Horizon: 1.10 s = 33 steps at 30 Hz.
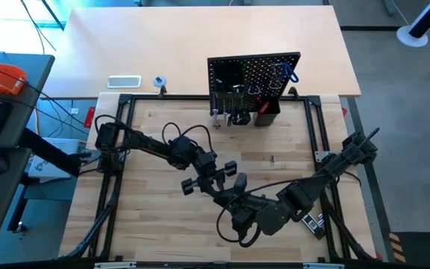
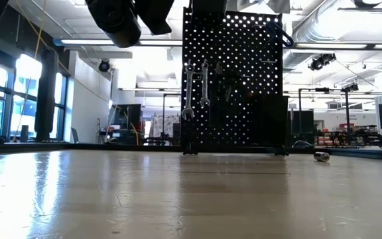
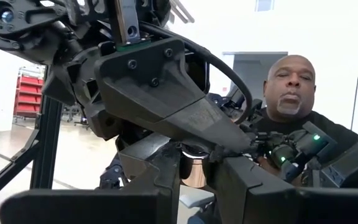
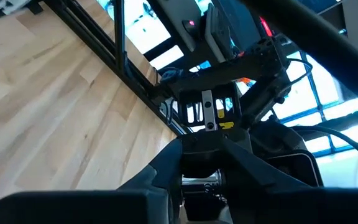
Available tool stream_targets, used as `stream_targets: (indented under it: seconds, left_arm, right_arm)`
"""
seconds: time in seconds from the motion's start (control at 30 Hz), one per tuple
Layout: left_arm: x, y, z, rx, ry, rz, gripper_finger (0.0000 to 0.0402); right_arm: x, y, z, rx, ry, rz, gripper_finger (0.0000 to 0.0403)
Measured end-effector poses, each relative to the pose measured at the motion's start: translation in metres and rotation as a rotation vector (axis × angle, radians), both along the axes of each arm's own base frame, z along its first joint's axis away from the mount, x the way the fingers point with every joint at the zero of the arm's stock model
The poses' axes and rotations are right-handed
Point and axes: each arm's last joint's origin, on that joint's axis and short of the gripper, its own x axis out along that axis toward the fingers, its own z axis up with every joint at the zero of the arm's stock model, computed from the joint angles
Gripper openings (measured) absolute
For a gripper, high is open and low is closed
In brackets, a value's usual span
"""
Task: Hang tools onto peg board
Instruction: Put the silver socket into the top black bin on the peg board
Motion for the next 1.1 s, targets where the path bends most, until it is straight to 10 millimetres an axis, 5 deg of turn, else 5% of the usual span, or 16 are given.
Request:
stream_targets:
  seconds: [0.73,1.1]
  left_arm:
    - [-0.002,0.017,0.008,0.015,-0.02,0.02,0.0055]
    - [-0.015,0.04,0.041,0.051,-0.05,0.074,0.0055]
  right_arm:
    - [-0.033,0.027,-0.001,-0.113,-0.07,-0.217,0.0145]
    - [-0.055,0.034,-0.013,-0.014,-0.121,-0.337,0.0146]
